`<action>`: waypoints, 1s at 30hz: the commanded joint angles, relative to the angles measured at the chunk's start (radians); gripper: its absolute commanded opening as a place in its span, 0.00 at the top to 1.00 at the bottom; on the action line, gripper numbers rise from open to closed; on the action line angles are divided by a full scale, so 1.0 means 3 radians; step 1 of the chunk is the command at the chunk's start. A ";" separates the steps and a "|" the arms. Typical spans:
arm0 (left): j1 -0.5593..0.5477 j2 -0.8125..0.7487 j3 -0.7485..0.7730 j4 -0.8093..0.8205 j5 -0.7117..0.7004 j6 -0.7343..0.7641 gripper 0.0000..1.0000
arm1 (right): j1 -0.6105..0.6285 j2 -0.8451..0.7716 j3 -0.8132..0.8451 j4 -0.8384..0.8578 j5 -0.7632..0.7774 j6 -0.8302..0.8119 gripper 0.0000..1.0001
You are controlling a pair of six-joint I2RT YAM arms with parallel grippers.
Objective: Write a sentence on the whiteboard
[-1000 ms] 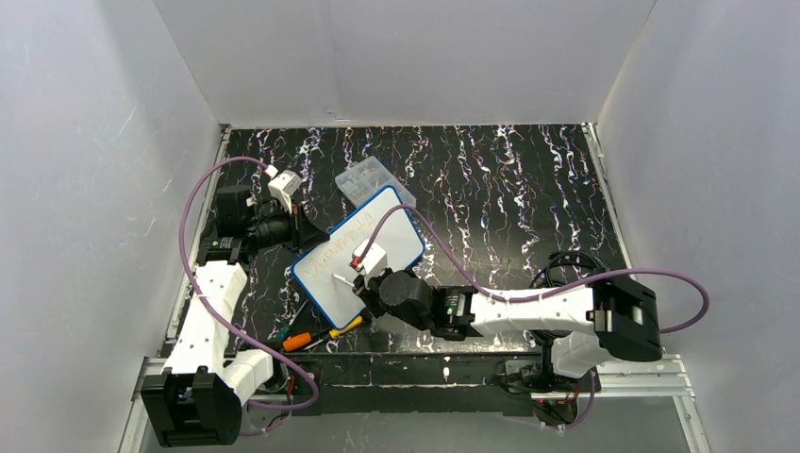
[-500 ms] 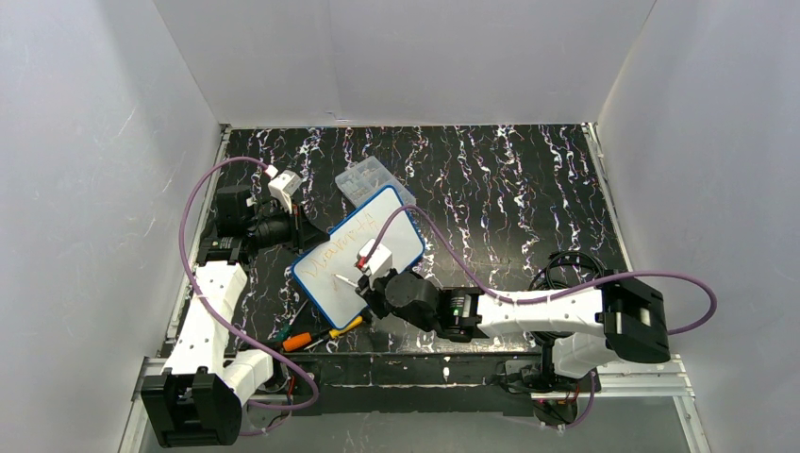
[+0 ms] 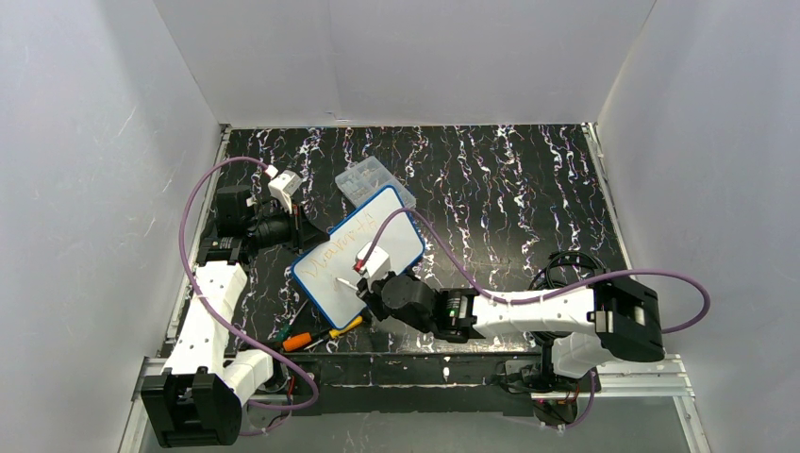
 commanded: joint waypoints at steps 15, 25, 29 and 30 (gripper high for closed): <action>-0.0024 -0.0070 -0.0013 -0.0092 0.0100 0.0050 1.00 | 0.0069 -0.0008 -0.0043 -0.0221 0.0072 0.0203 0.99; -0.0024 -0.0083 -0.0018 -0.0094 0.0095 0.0048 1.00 | 0.0086 0.0001 -0.0006 -0.0004 0.0168 0.0143 0.99; -0.0024 -0.0080 -0.0018 -0.0094 0.0095 0.0049 1.00 | 0.0086 -0.0009 0.0010 0.0172 0.0235 0.0069 0.99; -0.0026 -0.0083 -0.0018 -0.0094 0.0097 0.0046 1.00 | 0.0083 -0.0005 0.0020 0.0198 0.0259 0.0048 0.99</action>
